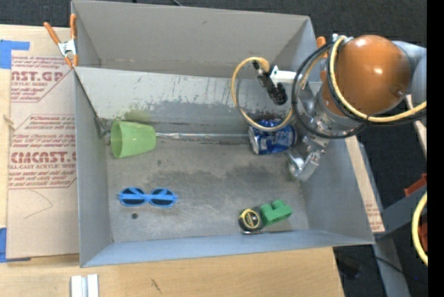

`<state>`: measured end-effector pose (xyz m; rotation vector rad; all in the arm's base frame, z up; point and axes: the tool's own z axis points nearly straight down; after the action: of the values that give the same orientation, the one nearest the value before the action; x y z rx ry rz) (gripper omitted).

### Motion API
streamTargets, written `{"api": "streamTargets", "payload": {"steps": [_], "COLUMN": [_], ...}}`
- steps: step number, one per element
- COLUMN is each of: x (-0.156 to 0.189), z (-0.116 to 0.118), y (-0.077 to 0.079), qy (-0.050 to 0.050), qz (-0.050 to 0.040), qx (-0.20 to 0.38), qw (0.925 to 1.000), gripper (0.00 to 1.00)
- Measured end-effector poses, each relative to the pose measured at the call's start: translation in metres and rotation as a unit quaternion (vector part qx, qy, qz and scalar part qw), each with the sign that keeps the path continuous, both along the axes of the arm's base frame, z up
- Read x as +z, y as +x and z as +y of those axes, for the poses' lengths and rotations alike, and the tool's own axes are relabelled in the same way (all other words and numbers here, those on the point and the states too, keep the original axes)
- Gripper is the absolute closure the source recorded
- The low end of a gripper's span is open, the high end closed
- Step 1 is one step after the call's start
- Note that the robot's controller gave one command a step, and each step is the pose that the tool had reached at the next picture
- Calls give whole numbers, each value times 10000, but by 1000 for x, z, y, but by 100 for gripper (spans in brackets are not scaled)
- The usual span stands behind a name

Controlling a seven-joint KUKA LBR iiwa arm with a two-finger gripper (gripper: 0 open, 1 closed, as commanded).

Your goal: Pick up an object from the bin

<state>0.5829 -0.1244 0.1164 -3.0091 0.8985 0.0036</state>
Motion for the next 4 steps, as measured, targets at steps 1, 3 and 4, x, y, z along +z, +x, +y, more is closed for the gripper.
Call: {"api": "streamTargets", "payload": {"steps": [1, 3, 4], "x": [-11, -47, -41], "z": [-4, 28, 23], "y": [-8, -5, -3], "qy": [40, 29, 66], "qz": [1, 1, -16], "qx": [-654, -3038, -2602], "qw": [9978, 9527, 9655], "gripper": [0, 0, 0]}}
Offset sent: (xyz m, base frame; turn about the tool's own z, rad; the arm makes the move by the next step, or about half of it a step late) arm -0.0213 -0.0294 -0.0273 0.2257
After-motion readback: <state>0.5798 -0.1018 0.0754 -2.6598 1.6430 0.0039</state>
